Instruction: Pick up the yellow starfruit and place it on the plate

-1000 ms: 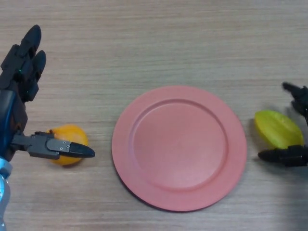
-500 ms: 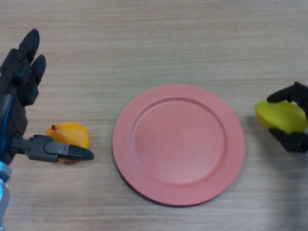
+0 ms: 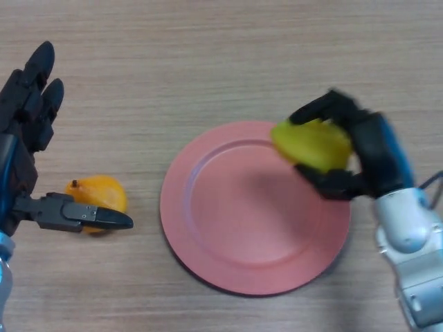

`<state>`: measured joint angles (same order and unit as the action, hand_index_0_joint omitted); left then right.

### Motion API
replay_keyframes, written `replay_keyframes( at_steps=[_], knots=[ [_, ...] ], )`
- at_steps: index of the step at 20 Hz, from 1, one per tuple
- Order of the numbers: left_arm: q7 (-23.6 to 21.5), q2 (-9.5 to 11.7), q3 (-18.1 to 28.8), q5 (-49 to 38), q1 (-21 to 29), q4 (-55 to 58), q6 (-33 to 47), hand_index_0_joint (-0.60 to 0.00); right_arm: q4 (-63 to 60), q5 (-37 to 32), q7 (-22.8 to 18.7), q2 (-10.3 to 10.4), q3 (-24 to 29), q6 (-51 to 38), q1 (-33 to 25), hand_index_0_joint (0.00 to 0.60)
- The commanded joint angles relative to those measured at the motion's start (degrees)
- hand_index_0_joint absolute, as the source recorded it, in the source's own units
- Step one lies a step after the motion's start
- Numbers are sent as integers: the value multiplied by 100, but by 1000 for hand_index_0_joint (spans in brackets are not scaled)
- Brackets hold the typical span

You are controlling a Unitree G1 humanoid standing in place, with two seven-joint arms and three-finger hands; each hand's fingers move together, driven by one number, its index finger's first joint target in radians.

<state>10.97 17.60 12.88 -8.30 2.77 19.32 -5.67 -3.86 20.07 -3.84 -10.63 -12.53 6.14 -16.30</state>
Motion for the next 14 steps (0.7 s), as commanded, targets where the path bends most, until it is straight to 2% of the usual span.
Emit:
replay_keyframes(
  at_steps=[1, 4, 5, 6, 7, 9, 12, 14],
  knots=[
    [-195, 246, 426, -109, 270, 218, 776, 0, 48, -320, -729, -32, -195, -376, -188, 600],
    [-251, 213, 358, -114, 271, 174, 882, 0, 51, -1144, -1024, -27, -615, -181, -9, 600],
    [-250, 213, 354, -104, 265, 184, 878, 0, 78, -1241, -1013, -26, -640, -173, 3, 450],
    [-246, 212, 351, -91, 256, 200, 873, 0, 124, -1362, -1000, -26, -660, -171, 21, 350],
    [-249, 207, 328, 47, 239, 238, 924, 0, 296, -1718, -978, -26, -667, -203, 44, 199],
    [-334, 182, 270, 436, 263, 276, 1259, 0, 874, -2289, -792, -26, -464, -91, -23, 0],
    [-375, 169, 247, 477, 259, 264, 1355, 0, 1318, -2060, -545, -26, 97, -147, -141, 0],
    [-353, 154, 202, 545, 220, 296, 1282, 0, 1895, -2040, -64, -26, 567, -31, 51, 0]
  ],
)
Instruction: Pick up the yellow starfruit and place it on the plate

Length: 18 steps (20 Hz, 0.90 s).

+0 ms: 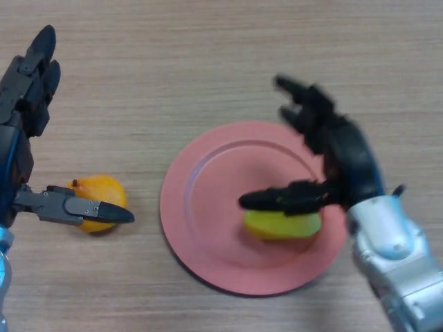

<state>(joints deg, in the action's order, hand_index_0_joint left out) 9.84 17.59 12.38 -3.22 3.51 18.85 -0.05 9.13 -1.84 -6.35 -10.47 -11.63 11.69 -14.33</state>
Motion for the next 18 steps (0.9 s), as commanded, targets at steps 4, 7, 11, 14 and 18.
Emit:
replay_keyframes(
  at_steps=[4, 7, 11, 14, 18],
  knots=[
    [-232, 123, 224, 150, 116, 375, 620, 0, 1700, 211, 1047, -194, 1116, -82, 299, 0],
    [-191, 98, 129, 61, 156, 376, 394, 0, 2331, -6, 1422, -366, 1554, 162, 906, 0],
    [-114, 67, 24, 122, 144, 263, 134, 0, 2486, -260, 1344, -383, 1734, 317, 1129, 0],
    [-36, 36, 15, 22, 87, 350, 16, 0, 2499, -148, 1327, -401, 1734, 304, 1116, 0],
    [72, 69, 108, -135, 84, 393, 1, 0, 2382, -176, 1382, -381, 1731, 206, 1138, 0]
  ],
)
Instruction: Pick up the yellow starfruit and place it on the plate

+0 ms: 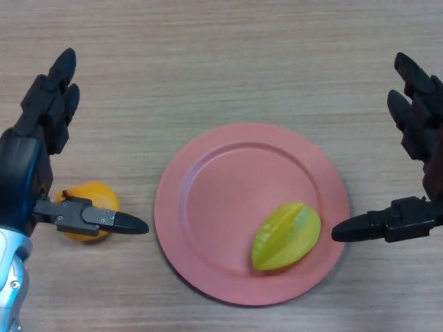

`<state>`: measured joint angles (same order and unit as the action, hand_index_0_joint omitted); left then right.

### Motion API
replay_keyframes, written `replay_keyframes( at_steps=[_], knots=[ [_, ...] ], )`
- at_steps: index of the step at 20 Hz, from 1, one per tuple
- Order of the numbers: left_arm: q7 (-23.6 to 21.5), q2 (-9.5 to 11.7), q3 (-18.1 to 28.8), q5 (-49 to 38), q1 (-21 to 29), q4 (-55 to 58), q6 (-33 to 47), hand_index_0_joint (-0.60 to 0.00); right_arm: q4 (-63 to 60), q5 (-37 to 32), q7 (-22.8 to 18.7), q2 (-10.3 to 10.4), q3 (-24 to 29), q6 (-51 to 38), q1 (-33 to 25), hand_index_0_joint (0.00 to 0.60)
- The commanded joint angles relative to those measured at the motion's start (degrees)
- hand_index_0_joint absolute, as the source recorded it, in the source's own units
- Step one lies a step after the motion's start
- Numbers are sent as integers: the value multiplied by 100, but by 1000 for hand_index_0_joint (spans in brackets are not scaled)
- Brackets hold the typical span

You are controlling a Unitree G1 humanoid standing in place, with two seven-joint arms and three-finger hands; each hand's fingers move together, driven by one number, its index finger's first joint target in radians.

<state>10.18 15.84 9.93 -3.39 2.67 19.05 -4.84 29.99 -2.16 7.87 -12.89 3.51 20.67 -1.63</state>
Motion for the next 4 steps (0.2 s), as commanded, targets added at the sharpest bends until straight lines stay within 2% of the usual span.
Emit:
replay_keyframes(
  at_steps=[1, 4],
  knots=[
    [82, 251, 374, -218, 163, 363, 408, 0, 325, -241, -45, -166, 255, -599, -204, 0],
    [50, 259, 406, -284, 170, 394, 400, 0, 342, -147, 27, -183, 224, -622, -211, 0]
  ],
)
